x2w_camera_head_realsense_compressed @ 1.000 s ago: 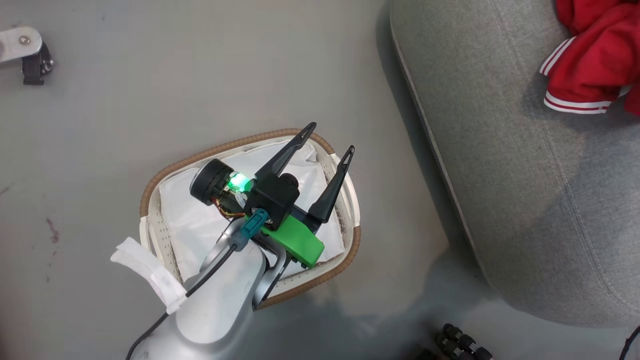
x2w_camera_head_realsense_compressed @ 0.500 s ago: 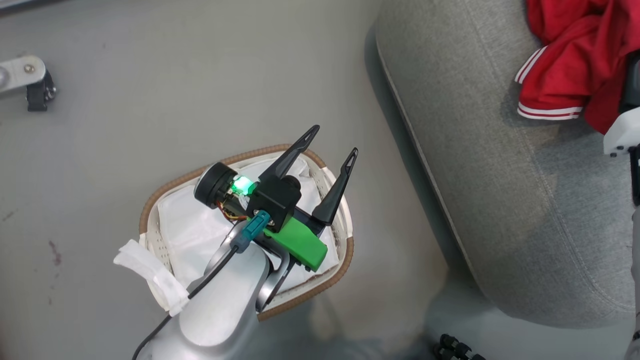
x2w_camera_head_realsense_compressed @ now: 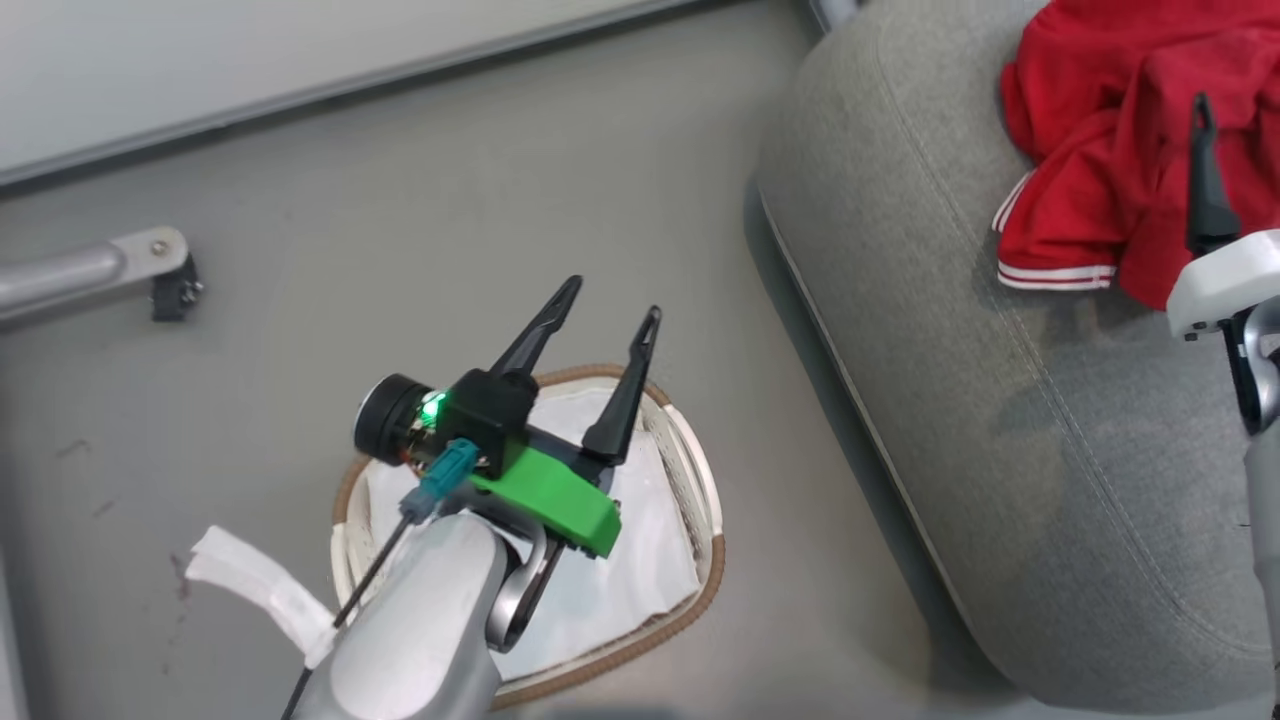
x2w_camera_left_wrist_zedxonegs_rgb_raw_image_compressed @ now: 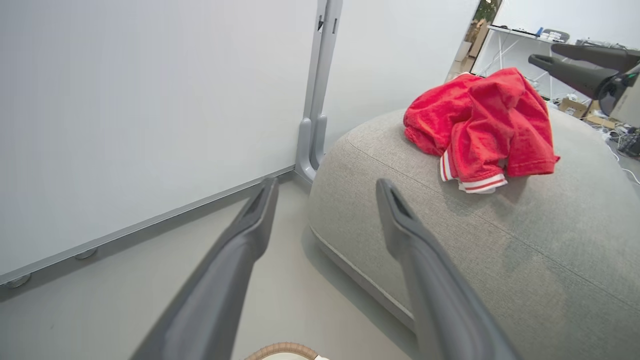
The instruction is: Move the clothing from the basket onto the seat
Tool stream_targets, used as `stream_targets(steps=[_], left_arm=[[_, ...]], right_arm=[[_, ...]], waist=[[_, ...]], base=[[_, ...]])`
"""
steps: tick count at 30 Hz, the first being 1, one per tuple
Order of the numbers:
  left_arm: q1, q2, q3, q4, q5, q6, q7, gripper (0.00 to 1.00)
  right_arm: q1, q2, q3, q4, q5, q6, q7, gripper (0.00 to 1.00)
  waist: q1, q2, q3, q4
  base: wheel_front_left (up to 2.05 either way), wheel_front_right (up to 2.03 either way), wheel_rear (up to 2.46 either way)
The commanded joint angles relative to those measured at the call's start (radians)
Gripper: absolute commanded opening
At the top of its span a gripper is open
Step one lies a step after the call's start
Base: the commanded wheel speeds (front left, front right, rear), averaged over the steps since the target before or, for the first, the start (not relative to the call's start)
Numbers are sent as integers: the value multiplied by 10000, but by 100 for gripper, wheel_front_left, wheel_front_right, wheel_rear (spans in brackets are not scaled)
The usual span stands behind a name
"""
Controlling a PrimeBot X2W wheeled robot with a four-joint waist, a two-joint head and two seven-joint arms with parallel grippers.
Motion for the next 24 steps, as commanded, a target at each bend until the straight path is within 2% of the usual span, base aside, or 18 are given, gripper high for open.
stream_targets(steps=[1,9,16,24], left_arm=[[245,-3,190,-57,-44,39,8,100],[1030,-28,1496,-264,-209,457,8,100],[1798,-25,2720,-392,-214,857,8,100],[2930,-26,4190,-515,-41,917,8,100]], right_arm=[[158,6,114,-106,110,-14,-20,100],[500,605,746,-474,561,-14,-20,100],[1382,1426,814,-735,1000,-14,-20,100],[2875,2078,534,-1193,1406,-14,-20,100]], waist=[[0,-1,-795,540],[0,-1,-1606,1320],[0,-1,-2077,1851],[0,-1,-2557,2117]], base=[[0,0,0],[0,0,0],[0,0,0],[0,0,0]])
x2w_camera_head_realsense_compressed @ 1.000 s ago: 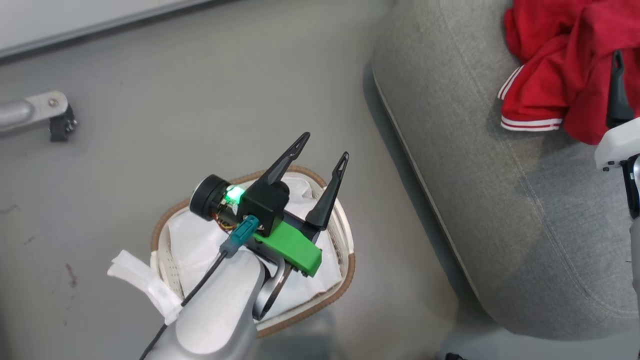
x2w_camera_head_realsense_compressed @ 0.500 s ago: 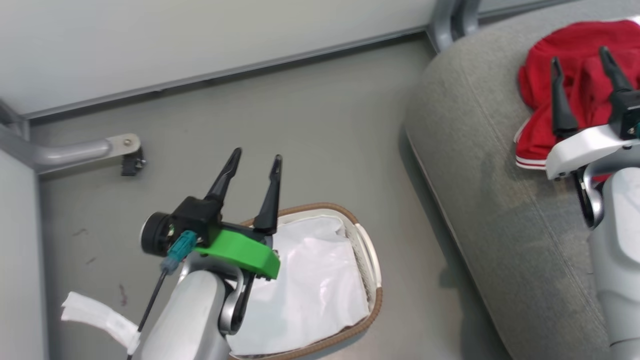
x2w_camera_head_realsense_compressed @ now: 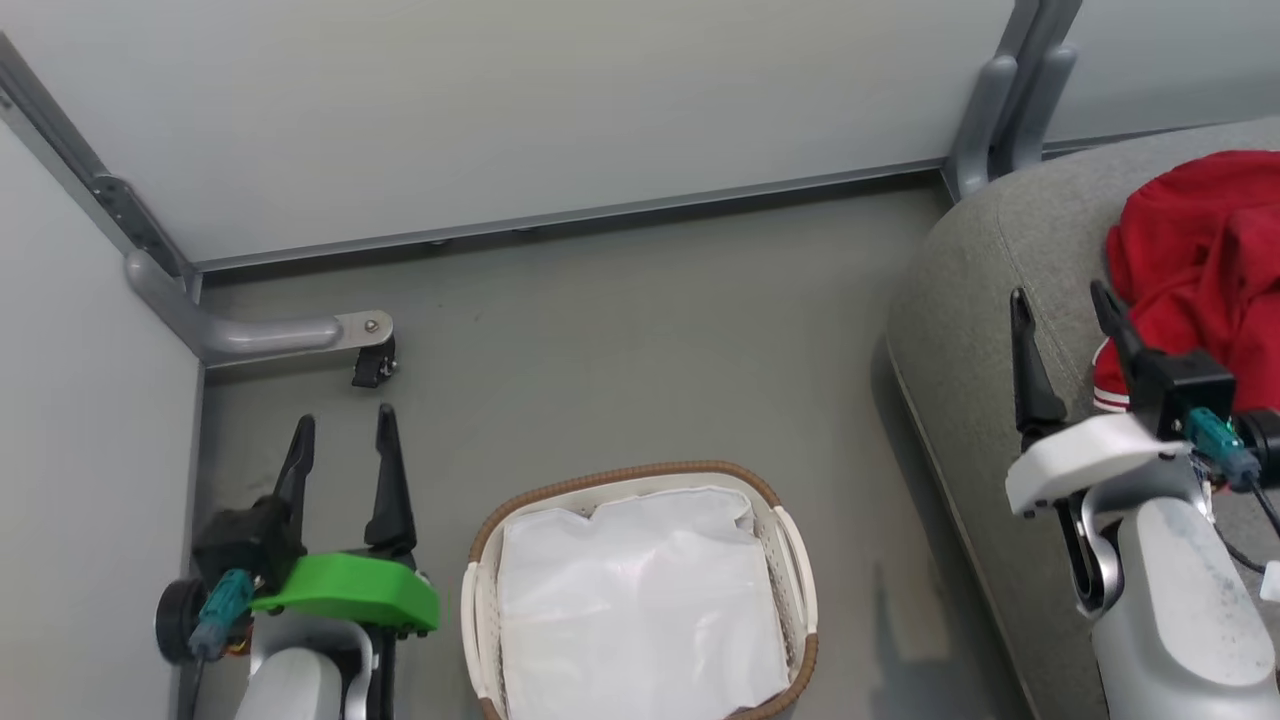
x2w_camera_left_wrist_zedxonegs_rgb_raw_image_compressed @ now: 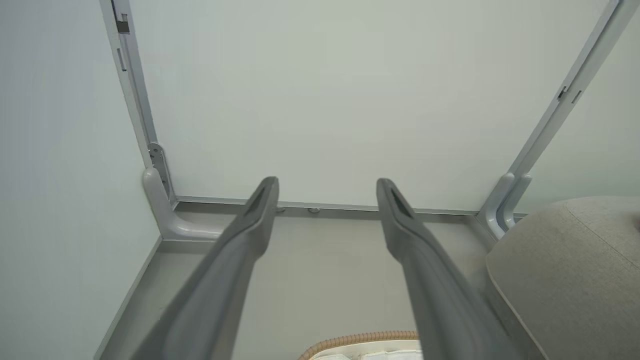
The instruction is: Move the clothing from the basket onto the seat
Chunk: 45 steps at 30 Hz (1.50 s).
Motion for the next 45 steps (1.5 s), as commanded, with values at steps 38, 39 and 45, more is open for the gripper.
stream_targets(steps=[38,39,45], left_arm=[[1433,-24,318,488,-1186,-299,280,0],[1424,-23,344,472,-1339,-307,325,0],[1368,-20,501,357,-2325,-362,610,0]], right_arm=[[2070,139,719,47,2042,-1,386,0],[2082,138,715,22,2226,-1,431,0],[2194,128,725,-175,3416,-1,668,0]], waist=[[1,0,-757,233],[1,0,-760,234],[1,0,-779,244]], base=[[0,0,0],[0,0,0],[0,0,0]])
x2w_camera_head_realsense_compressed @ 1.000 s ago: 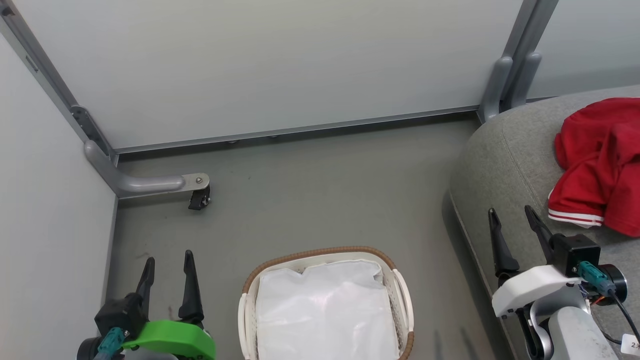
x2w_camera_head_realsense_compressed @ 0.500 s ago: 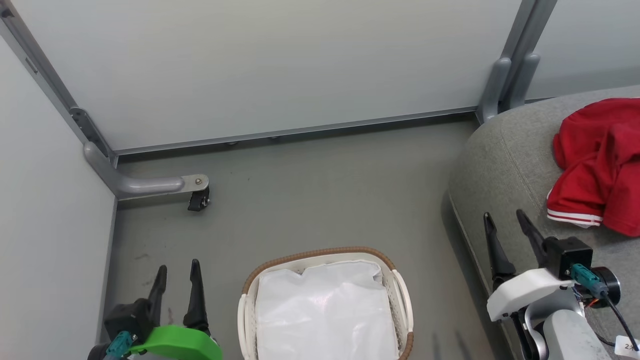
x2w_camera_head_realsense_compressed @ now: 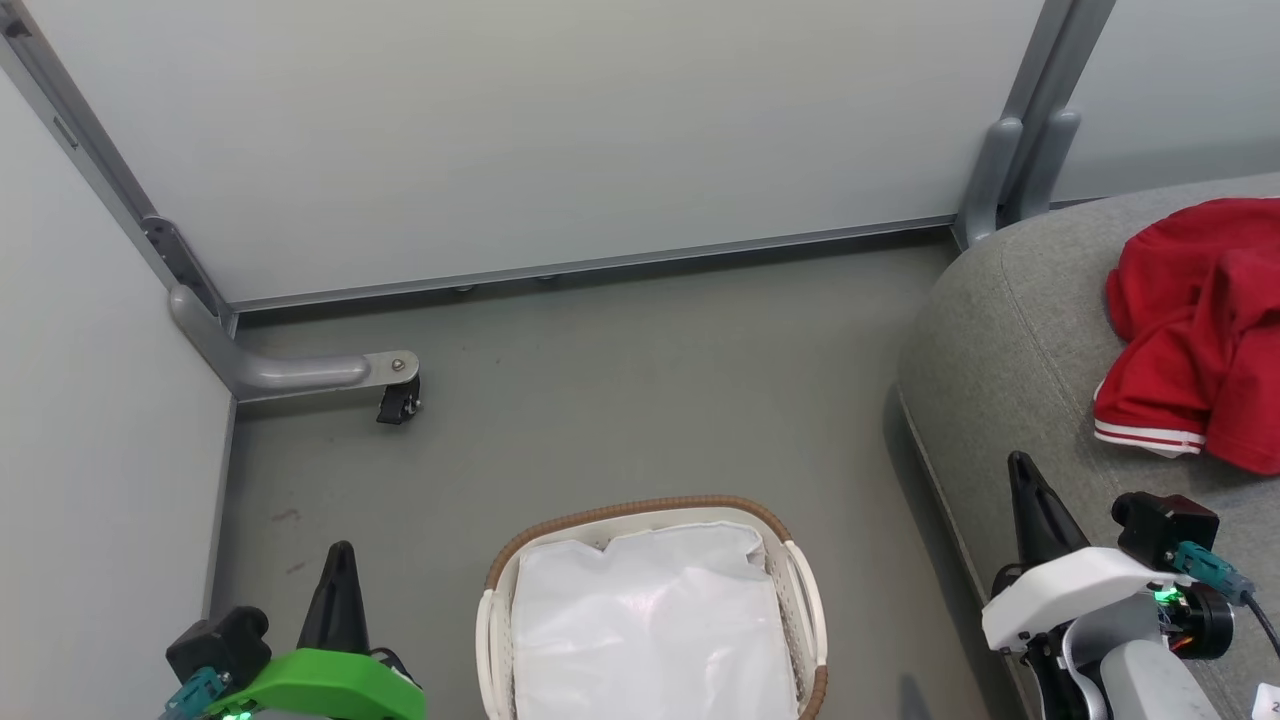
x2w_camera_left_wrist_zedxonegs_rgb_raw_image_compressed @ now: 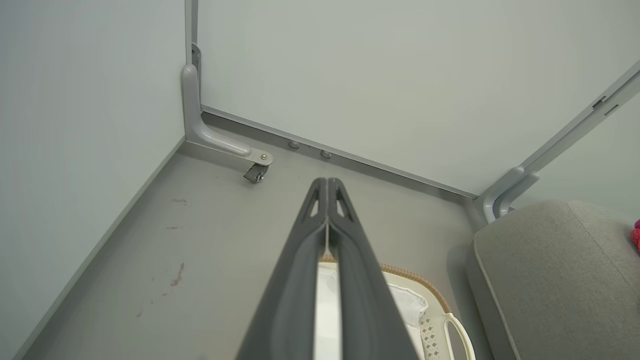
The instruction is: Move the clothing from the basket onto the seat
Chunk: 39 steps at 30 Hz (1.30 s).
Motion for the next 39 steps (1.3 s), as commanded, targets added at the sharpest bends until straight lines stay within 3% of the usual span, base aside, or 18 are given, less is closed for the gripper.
stream_targets(steps=[1,39], left_arm=[[-158,17,92,-208,-431,-68,108,0],[-500,39,909,-724,-5312,-337,1551,0]], right_arm=[[-54,-60,-43,-239,510,-1,88,0],[253,-112,-247,-932,6270,-5,1477,0]], waist=[[1,0,-5,3],[1,0,-125,65]], base=[[0,0,0],[0,0,0]])
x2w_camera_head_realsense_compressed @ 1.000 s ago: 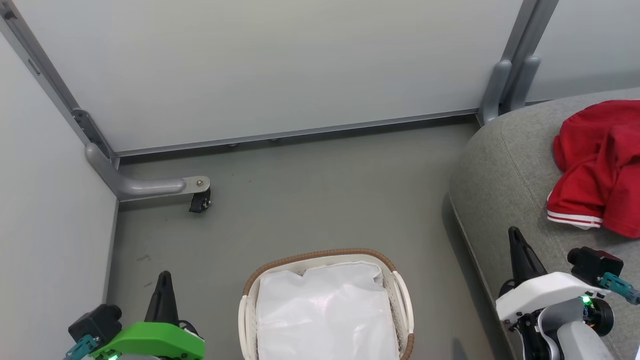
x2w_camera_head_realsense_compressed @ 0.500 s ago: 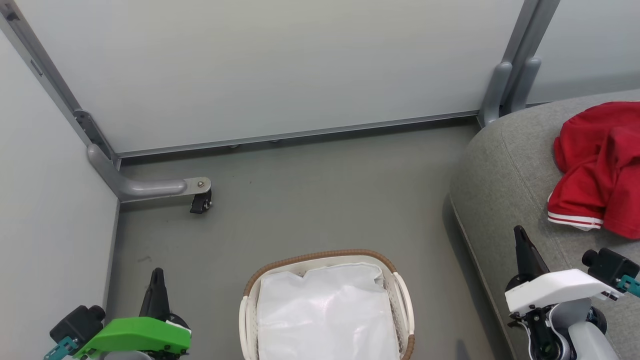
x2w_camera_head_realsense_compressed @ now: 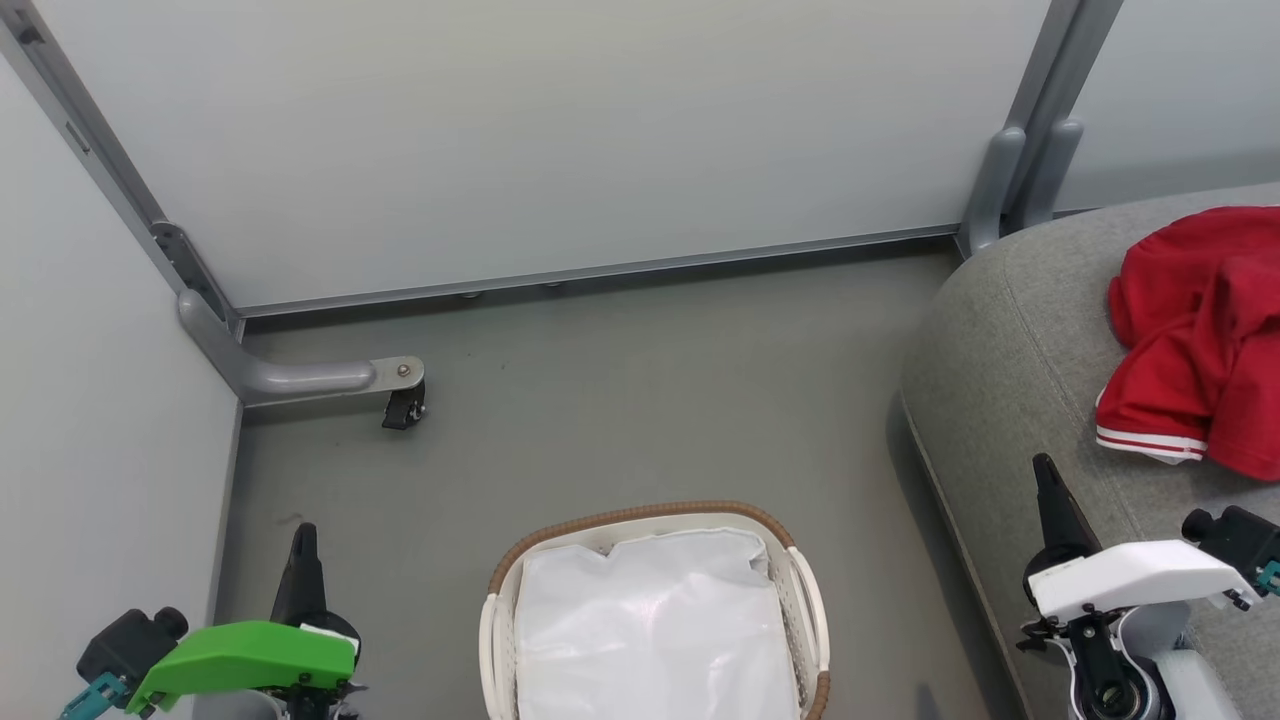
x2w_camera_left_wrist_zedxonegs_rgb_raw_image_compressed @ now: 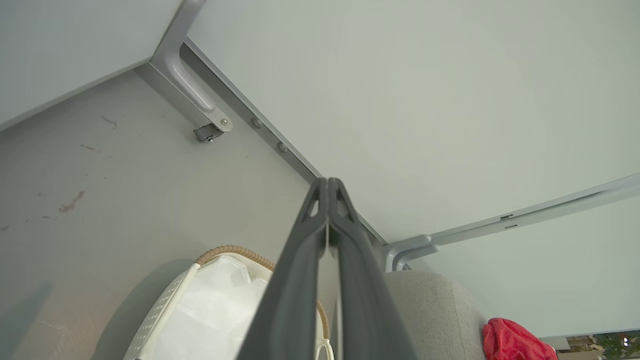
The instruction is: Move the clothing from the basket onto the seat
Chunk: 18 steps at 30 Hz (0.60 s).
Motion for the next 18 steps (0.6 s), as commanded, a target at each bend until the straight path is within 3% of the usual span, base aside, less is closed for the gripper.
stream_targets(steps=[1,18], left_arm=[[-265,38,95,-154,-321,-58,85,0],[-374,48,370,-319,-1933,-147,572,0]], right_arm=[[-20,-75,-40,-164,361,-3,75,0],[87,-91,-124,-375,2254,-5,557,0]], waist=[[0,0,-5,3],[0,0,-58,30]], base=[[0,0,0],[0,0,0]])
